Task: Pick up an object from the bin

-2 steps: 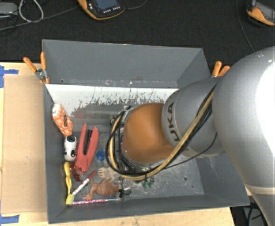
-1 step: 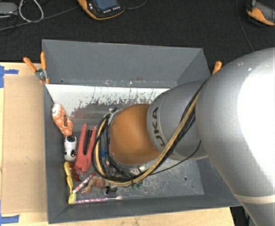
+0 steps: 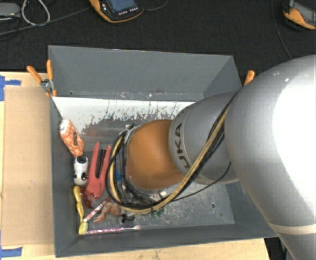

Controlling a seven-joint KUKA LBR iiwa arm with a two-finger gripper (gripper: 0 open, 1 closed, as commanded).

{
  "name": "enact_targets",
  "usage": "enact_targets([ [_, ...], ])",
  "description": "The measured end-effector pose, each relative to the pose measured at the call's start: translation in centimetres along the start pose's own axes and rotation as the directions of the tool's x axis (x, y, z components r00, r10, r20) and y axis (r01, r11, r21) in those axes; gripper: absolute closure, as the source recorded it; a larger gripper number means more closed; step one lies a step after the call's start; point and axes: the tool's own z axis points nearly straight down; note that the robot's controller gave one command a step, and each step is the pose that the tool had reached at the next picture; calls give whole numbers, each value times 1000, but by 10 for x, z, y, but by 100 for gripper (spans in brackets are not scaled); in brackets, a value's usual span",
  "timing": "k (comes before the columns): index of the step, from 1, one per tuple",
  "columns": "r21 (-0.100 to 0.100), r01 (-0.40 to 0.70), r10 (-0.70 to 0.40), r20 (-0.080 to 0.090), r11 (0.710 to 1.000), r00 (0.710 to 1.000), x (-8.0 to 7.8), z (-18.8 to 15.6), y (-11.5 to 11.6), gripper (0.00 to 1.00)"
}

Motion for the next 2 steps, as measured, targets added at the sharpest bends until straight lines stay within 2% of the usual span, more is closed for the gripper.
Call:
enact_targets([
  [1,0,-4,4,-5,1000,1000,-2,-79,2,100],
  [2,0,5,-5,-7,1000,1000,3,-121,4,100],
])
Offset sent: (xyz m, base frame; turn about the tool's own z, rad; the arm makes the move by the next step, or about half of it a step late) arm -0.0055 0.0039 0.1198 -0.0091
